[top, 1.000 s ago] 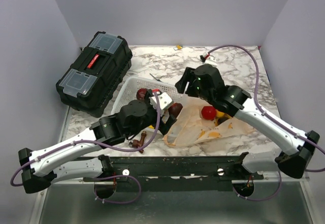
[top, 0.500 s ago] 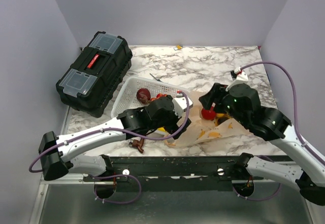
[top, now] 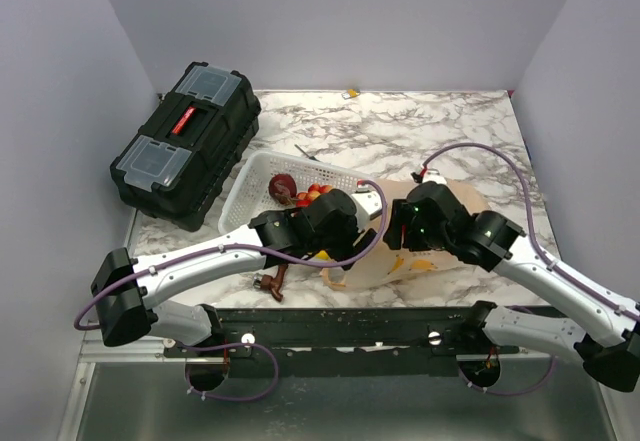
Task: Take the fake fruits out of the plastic bag
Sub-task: Take out the fake fruit from the plastic bag.
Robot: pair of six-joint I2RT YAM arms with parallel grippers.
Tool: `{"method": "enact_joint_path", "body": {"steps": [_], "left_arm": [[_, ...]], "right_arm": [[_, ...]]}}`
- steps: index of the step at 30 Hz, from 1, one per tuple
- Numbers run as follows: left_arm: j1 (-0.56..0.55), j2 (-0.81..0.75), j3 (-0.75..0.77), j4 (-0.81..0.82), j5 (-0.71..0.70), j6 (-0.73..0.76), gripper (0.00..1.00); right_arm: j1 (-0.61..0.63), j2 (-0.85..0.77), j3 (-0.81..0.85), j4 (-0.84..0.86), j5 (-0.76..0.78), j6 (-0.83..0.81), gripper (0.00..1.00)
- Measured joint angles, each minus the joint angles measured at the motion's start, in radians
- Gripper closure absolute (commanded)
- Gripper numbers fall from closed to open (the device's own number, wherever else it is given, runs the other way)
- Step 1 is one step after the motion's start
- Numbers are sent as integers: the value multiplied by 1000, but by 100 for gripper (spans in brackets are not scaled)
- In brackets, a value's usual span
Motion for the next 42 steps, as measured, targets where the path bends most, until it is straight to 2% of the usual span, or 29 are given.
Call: {"method": "enact_joint_path", "body": {"steps": [6, 12, 18, 22, 28, 29, 39, 42], "left_arm": [[0, 6, 3, -4, 17, 2, 65], [0, 25, 21, -10, 49, 1, 79], [2, 28, 22, -42, 69, 1, 89], [2, 30, 32, -41, 79, 1, 92], [2, 30, 34, -40, 98, 1, 97], [2, 30, 34, -40, 100, 1, 100], [2, 53, 44, -41, 117, -3, 100], [2, 56, 48, -40, 121, -3, 100]], "right_arm": [[0, -36, -2, -48, 128, 98, 44], [0, 81, -2, -95, 250, 187, 40], [-39, 193, 2, -87, 326, 225, 24], [-95, 228, -7, -48, 340, 217, 22], [-190, 206, -93, 102, 312, 180, 22], [-191, 199, -111, 124, 310, 175, 22], [-204, 199, -233, 343, 347, 152, 21], [-211, 220, -250, 387, 367, 144, 18]]}}
